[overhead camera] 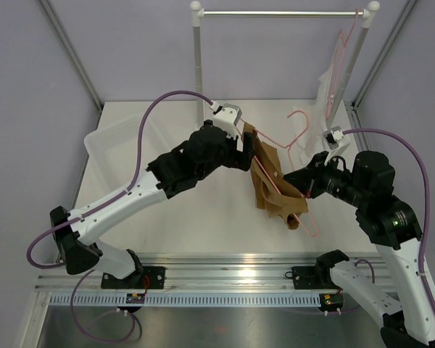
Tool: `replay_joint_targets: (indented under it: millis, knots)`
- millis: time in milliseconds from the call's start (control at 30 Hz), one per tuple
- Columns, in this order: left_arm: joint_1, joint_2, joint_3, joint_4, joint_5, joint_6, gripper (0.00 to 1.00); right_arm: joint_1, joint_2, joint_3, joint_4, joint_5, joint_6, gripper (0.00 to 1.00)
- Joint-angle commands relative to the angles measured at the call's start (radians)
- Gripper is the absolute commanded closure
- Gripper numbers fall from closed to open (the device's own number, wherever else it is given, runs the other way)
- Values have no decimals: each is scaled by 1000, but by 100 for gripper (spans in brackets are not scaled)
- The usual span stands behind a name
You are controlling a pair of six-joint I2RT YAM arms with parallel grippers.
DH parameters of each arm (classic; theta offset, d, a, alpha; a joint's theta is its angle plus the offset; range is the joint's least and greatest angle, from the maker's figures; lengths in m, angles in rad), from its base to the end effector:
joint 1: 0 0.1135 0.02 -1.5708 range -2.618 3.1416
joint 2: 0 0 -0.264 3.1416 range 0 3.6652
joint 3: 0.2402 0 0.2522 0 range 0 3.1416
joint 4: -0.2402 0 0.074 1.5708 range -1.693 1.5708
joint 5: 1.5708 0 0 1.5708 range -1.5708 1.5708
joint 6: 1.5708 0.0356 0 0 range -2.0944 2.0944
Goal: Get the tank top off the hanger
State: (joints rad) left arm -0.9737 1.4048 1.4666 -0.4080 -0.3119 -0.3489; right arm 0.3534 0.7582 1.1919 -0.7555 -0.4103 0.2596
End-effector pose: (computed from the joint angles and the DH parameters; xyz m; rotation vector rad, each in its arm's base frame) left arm 0.1882 -0.2574 0.4123 0.3910 1.9051 -0.5940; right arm 0.1138 0.0571 0.4187 -0.3785 1.9086 0.8002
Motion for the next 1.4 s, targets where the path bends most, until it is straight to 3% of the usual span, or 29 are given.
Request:
replay_joint_targets:
  millis: [0,67,100,300,533,800,1000,1067,1100,1200,1367]
  knots:
    - [-2,14,37,106,-38,45,13,7,-46,9,22,-81,43,100]
    - [-2,28,31,127,-29,54,16,6,-51,8,21,-94,46,100]
    - [-2,36,32,132,-39,53,26,6,-56,6,18,-87,44,100]
    - [7,54,18,153,-70,50,50,6,-63,-2,-4,-102,41,100]
    - [50,39,14,138,-160,19,100,6,-66,-28,-47,-127,3,100]
    - [219,-73,-70,8,-303,-151,100,6,-79,-12,-148,-234,-97,100]
    - [314,-203,-178,-31,-172,-197,100,6,-175,-49,-29,-327,-59,100]
    - [313,-256,-235,-16,-95,-206,100,6,-229,-93,138,-357,-14,100]
    - [313,-307,-259,4,24,-208,100,7,-247,-156,292,-355,54,100]
    - [282,-386,-359,110,239,-205,100,6,-293,-276,529,-291,183,100]
    - [77,-431,-434,145,287,-131,100,6,-220,-356,916,-81,302,100]
